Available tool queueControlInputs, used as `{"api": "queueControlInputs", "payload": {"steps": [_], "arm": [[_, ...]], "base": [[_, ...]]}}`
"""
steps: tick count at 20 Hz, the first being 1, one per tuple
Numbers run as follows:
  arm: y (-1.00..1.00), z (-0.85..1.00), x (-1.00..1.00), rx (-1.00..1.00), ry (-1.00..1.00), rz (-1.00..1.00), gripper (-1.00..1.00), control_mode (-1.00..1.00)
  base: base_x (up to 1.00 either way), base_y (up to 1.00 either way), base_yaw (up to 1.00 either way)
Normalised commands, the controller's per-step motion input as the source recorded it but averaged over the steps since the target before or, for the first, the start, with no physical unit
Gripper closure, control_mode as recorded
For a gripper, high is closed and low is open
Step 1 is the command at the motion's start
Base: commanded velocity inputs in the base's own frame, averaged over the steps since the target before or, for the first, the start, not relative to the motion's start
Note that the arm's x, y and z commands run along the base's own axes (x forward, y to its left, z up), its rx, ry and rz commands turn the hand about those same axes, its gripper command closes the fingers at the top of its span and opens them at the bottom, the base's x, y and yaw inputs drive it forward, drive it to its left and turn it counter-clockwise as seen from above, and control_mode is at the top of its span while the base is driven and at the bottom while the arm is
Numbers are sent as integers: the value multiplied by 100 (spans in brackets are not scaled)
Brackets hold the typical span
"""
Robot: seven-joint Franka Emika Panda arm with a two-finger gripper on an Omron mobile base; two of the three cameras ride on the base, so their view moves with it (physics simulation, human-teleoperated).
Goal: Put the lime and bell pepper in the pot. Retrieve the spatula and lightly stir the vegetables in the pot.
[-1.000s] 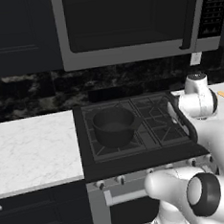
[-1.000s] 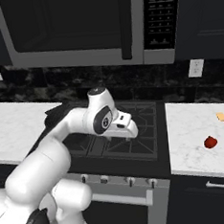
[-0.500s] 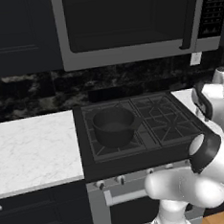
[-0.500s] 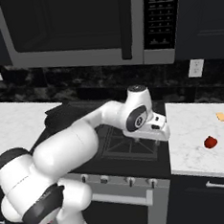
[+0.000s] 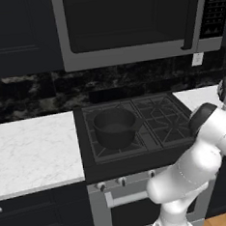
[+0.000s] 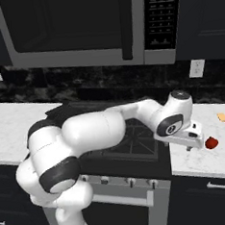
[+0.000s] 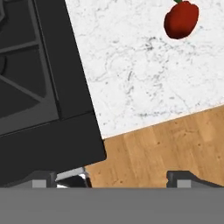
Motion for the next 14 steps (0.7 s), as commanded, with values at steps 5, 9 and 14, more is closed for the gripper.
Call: {"api": "queueControlInputs", "payload": {"steps": [5,9,14], "arm": [[-91,-19,9,0,-2,-3,-100,-100],[-9,-23,8,-2,1,-15,-100,-100],[-20,-8,32,0,0,-13,-100,-100]], "base": [[0,0,0],[0,0,0],[0,0,0]]}}
